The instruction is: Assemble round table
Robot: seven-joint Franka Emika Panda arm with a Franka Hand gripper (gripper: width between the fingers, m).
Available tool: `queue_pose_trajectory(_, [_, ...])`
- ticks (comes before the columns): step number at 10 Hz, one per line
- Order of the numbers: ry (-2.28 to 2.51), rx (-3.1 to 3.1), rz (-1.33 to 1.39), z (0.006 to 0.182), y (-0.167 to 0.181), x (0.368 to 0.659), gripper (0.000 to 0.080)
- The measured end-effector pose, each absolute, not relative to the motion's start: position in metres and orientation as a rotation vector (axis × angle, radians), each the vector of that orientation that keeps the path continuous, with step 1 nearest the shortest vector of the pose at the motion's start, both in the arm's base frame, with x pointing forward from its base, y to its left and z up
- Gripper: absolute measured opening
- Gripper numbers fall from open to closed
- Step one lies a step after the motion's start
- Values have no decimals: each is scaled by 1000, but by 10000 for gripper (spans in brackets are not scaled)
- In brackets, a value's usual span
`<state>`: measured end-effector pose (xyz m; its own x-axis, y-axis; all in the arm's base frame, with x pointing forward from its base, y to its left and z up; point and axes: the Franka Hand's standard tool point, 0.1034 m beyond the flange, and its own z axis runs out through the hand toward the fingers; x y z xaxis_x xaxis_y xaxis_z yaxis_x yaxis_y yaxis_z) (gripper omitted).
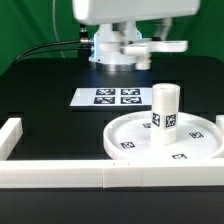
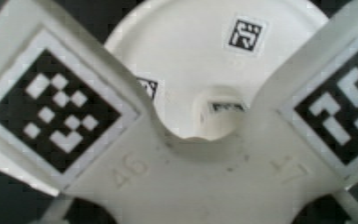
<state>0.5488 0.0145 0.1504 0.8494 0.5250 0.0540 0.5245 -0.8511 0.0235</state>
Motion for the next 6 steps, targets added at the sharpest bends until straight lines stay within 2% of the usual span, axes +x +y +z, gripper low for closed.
queue_pose_trajectory(2, [927, 2989, 93, 143, 33, 555, 448])
queue_pose_trajectory(6, [931, 2993, 80, 137, 30, 551, 448])
